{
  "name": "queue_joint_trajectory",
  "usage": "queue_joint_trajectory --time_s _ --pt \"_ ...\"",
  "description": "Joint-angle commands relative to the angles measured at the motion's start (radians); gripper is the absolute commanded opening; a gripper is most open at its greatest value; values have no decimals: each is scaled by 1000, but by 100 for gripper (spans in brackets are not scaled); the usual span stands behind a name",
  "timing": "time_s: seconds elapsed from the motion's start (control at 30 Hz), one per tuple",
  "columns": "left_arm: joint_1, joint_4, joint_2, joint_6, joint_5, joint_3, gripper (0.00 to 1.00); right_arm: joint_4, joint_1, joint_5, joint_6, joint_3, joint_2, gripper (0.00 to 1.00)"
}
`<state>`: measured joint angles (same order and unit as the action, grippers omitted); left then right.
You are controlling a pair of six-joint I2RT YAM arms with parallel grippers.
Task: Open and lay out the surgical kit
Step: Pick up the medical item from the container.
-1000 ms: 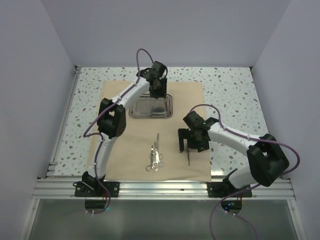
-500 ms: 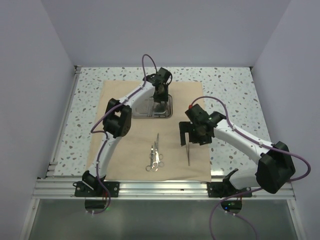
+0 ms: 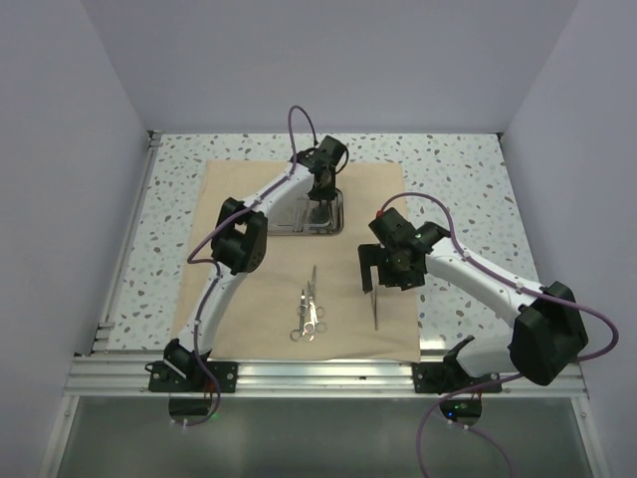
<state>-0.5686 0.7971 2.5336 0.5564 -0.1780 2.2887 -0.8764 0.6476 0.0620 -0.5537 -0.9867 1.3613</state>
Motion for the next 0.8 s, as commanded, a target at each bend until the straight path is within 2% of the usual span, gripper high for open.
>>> queue_joint_trajectory --time_s 0.0,0.17,0.27,0.37,0.53,0.63,0.77 --pt "-7 59 62 -21 -66 25 29 -19 0 22 23 -32 -2 98" --pt "-7 85 70 -39 -110 18 14 -13 -5 24 26 -30 2 98" --pt "-5 91 70 -41 -112 14 10 -13 -6 22 29 -30 5 98" --pt "-5 93 65 -47 -100 14 0 -6 -6 18 32 -32 9 98" --pt "-5 76 -1 -62 -81 12 0 -16 -5 35 37 -58 15 98" --pt "-7 79 -88 -43 -74 8 0 -41 -6 105 32 -102 13 98" --pt "-51 67 -270 26 -46 -115 0 -72 -29 203 20 -206 -2 98"
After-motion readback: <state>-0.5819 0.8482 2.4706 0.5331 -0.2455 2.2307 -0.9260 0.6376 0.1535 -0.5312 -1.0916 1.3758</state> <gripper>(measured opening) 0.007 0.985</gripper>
